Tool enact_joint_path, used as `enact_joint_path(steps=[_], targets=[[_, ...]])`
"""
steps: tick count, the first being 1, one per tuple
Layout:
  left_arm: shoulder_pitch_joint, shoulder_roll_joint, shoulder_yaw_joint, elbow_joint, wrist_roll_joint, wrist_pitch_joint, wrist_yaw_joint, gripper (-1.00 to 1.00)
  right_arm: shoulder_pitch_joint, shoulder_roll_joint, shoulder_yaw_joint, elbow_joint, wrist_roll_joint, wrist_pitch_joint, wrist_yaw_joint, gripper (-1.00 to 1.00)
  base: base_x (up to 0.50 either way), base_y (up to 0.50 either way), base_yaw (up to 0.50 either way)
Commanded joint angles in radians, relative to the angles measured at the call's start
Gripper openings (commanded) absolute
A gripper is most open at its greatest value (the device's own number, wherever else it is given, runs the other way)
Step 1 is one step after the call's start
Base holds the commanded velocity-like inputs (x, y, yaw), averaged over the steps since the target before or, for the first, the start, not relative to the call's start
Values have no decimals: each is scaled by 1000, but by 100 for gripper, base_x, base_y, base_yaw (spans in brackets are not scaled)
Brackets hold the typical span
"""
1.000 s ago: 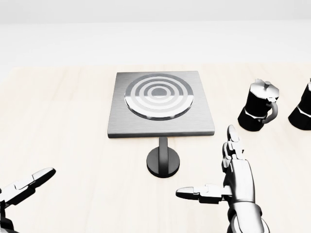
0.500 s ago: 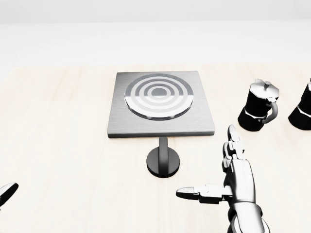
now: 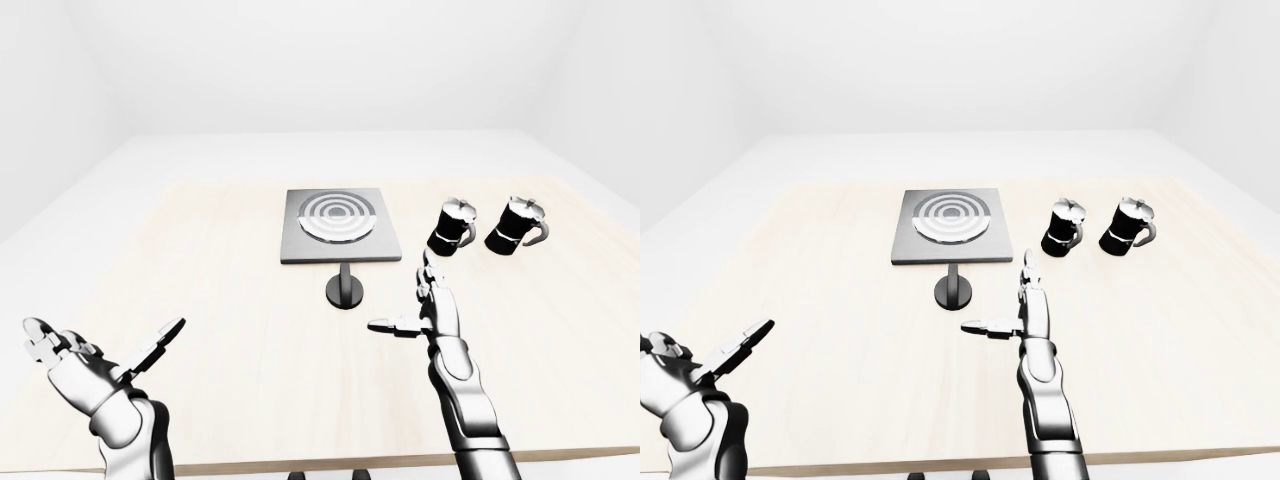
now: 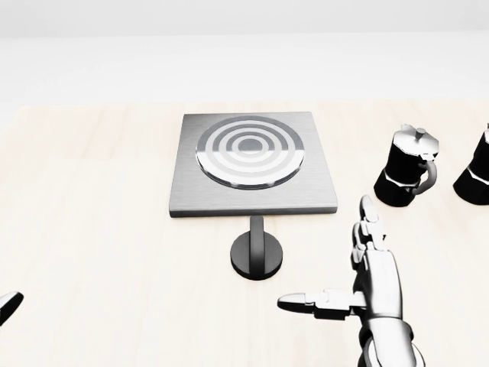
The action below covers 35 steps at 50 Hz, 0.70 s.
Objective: Turn off the stove.
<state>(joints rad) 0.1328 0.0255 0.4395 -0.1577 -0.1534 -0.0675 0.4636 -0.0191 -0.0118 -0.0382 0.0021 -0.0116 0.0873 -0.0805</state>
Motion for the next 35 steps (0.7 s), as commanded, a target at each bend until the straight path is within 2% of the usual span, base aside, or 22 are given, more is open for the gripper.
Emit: enact_joint_path(steps=[1, 2, 7, 10, 14, 21, 25, 28, 35], targets=[[-1, 1, 3, 6, -15, -3, -7, 100, 3, 1, 4, -14, -4, 0, 1, 100, 0, 0, 0], [-1, 1, 5, -5, -20, 7, -3, 100, 5, 0, 5, -18, -7, 0, 2, 100, 0, 0, 0], [-3, 0, 6, -5, -27, 1, 0, 100, 11, -1, 2, -18, -5, 0, 8, 100, 0, 0, 0], [-2, 2, 9, -16, -38, 16, 1, 100, 31, 2, 8, -64, -6, 0, 13, 100, 0, 0, 0], [2, -1, 4, -9, -29, -3, -4, 100, 50, 7, 14, -121, 5, 0, 28, 100, 0, 0, 0], [-2, 2, 5, -9, -31, 13, -1, 100, 72, 11, 47, -250, -35, 0, 23, 100, 0, 0, 0], [-6, 2, 4, 2, -31, 3, 1, 100, 81, 20, 58, -272, -30, 0, 24, 100, 0, 0, 0], [2, 1, 6, -16, -34, 12, 0, 100, 78, 23, 69, -289, -32, 0, 23, 100, 0, 0, 0], [0, 1, 9, -14, -38, 12, -2, 100, 73, 25, 83, -312, -30, 0, 25, 100, 0, 0, 0]])
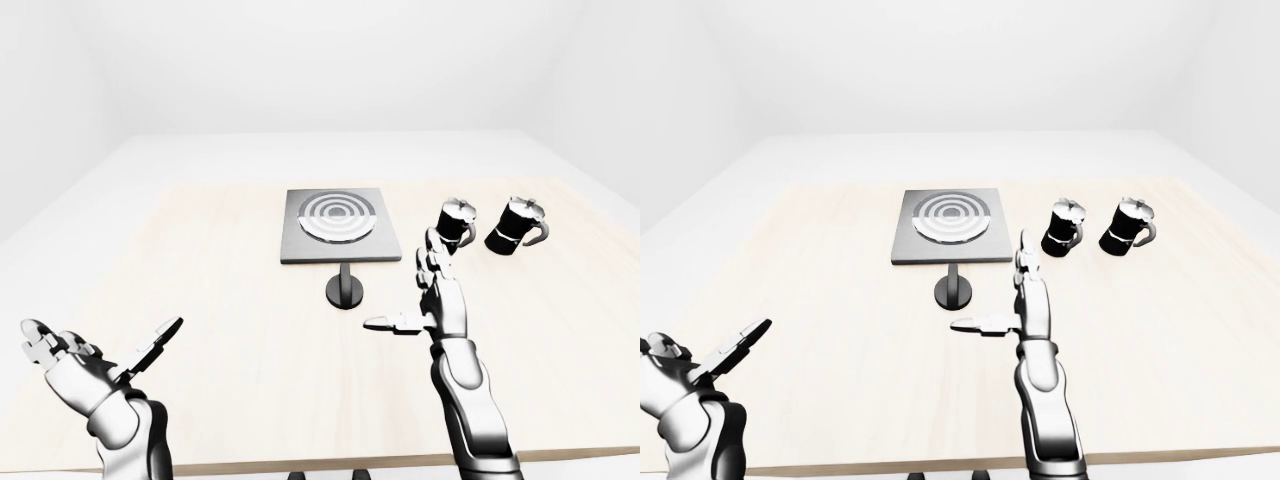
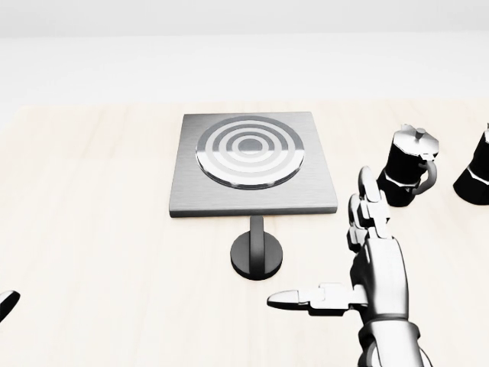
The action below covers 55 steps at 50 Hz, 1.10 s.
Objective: Turn off the stove.
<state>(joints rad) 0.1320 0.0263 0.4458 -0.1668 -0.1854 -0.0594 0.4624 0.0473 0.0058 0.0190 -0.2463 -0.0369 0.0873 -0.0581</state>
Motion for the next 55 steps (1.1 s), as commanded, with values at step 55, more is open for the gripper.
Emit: enact_joint_path(steps=[55], targets=[[1, -4, 9, 2, -18, -27, 0, 100, -164, 65, 87, 281, 57, 0, 12, 100, 0, 0, 0]])
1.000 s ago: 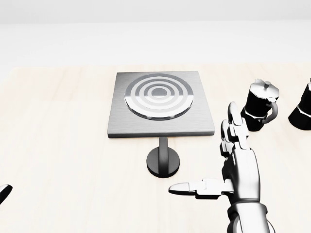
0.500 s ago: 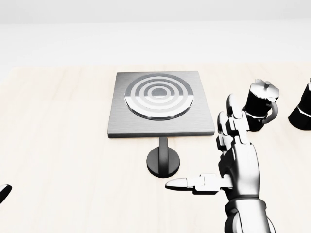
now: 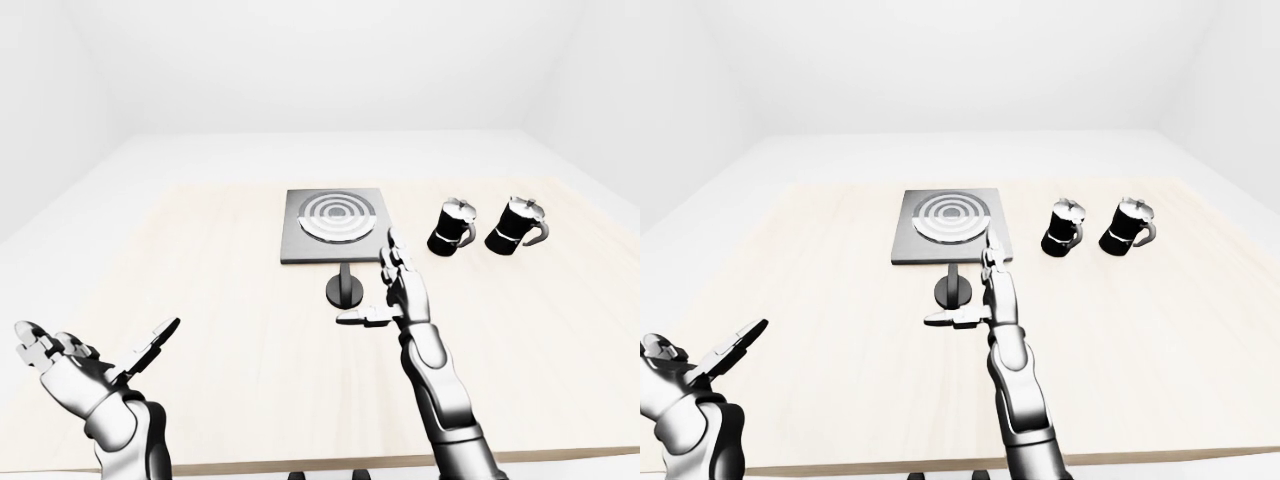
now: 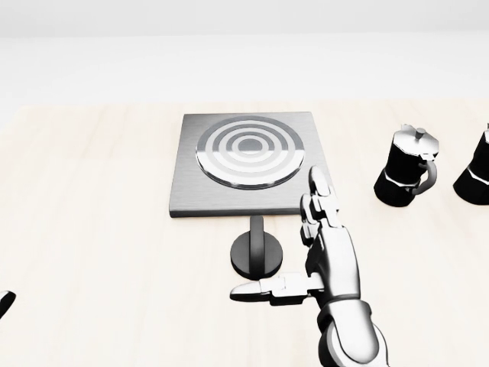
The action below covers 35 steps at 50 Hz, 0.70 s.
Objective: Turn off the stove.
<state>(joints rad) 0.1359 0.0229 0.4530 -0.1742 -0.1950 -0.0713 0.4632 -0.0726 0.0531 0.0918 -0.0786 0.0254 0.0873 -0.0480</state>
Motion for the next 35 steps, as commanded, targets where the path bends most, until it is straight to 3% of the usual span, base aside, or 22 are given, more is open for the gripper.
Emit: enact_joint_path(steps=[1, 18, 35], targets=[[-2, 0, 2, 9, -8, -15, 0, 100, -45, 18, 14, 114, -5, 0, 2, 100, 0, 0, 0], [4, -3, -6, 19, 7, -16, 0, 100, -92, 30, 7, 300, -30, 0, -16, 100, 0, 0, 0], [11, -10, -3, 10, 11, -16, -12, 100, -66, 44, 27, 322, -38, 0, -13, 100, 0, 0, 0]])
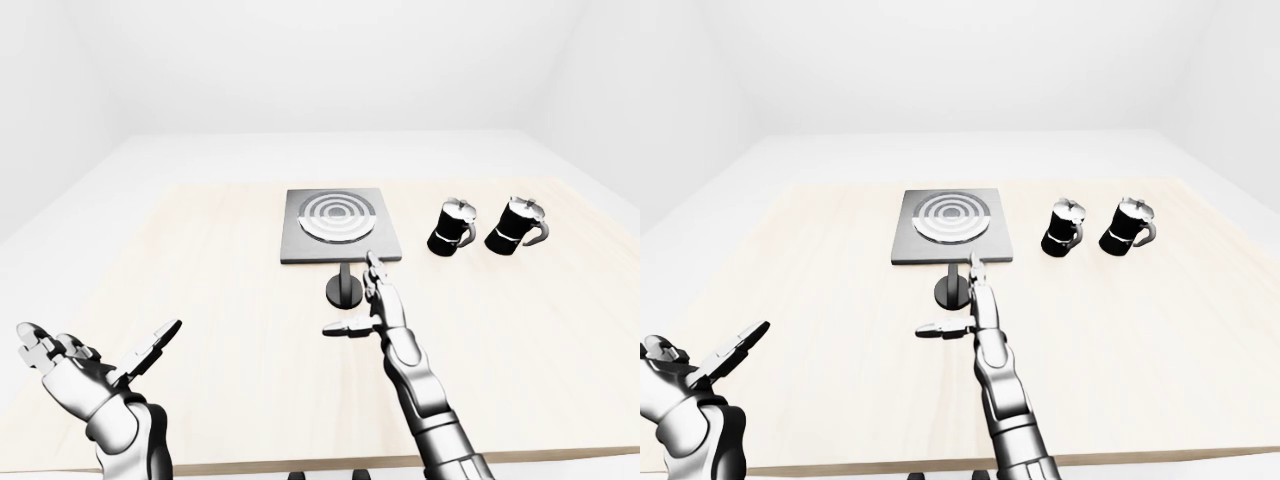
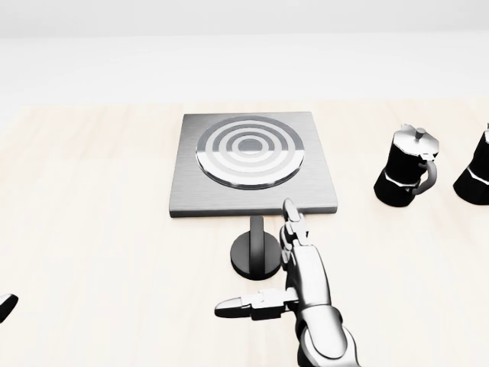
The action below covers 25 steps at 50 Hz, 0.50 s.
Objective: Turn off the stove.
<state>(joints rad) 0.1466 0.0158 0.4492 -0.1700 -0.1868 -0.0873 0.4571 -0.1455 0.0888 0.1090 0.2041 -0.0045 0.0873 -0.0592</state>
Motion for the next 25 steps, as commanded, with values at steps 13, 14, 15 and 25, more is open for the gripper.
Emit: enact_joint_path(steps=[13, 14, 15, 25], targets=[[-4, -1, -2, 16, 6, 0, -3, 100, 3, 18, 18, 92, -9, 0, 4, 100, 0, 0, 0], [-3, 0, -3, 15, 6, 0, -2, 100, 0, 19, 18, 107, -10, 0, 6, 100, 0, 0, 0], [-4, 1, -3, 17, 5, 0, -2, 100, -5, 19, 19, 121, -14, 0, 7, 100, 0, 0, 0], [-2, 1, -1, 10, -2, 0, -4, 100, 2, 31, 37, 110, -34, 0, 6, 100, 0, 0, 0]])
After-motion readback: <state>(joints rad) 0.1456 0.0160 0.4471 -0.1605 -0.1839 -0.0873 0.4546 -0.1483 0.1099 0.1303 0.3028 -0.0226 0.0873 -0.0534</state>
